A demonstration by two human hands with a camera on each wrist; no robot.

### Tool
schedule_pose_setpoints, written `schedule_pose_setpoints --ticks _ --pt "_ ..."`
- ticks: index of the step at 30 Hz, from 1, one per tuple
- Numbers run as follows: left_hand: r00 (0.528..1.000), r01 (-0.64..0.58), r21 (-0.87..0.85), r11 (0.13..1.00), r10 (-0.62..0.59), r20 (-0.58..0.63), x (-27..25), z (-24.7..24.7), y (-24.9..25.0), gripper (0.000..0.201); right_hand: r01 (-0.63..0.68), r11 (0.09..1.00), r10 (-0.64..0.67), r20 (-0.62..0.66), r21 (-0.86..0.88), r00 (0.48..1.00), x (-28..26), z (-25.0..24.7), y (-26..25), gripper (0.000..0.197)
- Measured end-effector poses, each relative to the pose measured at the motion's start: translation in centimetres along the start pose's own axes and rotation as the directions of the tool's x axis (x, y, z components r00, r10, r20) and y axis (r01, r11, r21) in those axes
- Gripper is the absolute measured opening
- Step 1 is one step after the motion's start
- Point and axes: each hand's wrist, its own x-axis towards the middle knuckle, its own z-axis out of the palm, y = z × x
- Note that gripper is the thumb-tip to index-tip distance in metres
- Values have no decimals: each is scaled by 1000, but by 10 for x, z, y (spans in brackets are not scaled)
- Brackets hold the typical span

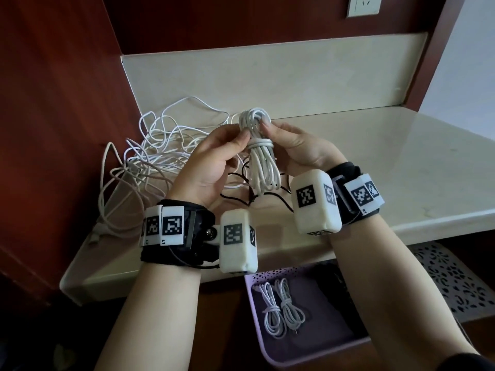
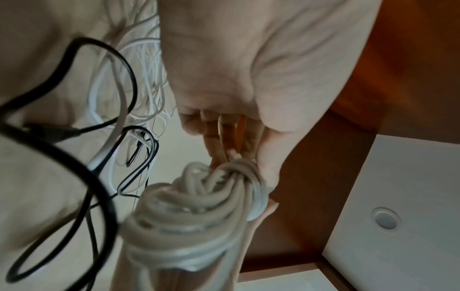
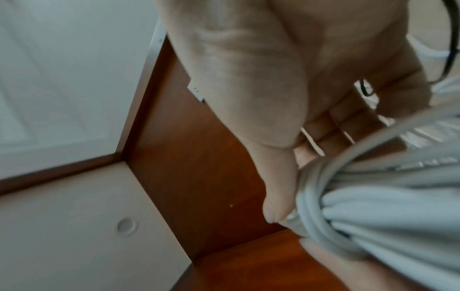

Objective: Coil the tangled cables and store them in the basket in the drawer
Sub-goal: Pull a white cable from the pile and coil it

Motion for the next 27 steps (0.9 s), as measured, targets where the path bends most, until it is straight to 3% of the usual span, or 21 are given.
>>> schedule_pose_setpoints --ticks 4,9,16,22,27 --pt "1000 -14 57 998 15 -14 -2 -5 9 15 15 991 -15 3 -132 1000 -5 9 -4 55" --pt "1000 8 46 999 -7 -28 -17 -15 17 15 13 988 9 139 -151 990 -24 21 -8 31" --pt "997 57 -41 997 -56 44 -46 -1 13 19 28 991 2 225 -132 974 -62 27 -4 35" --pt "993 101 72 992 -106 58 -70 16 14 27 0 998 20 298 -69 954 -97 22 -9 38" --pt "989 125 215 969 -138 48 -85 22 21 32 -85 972 155 327 -220 932 -114 20 -18 44"
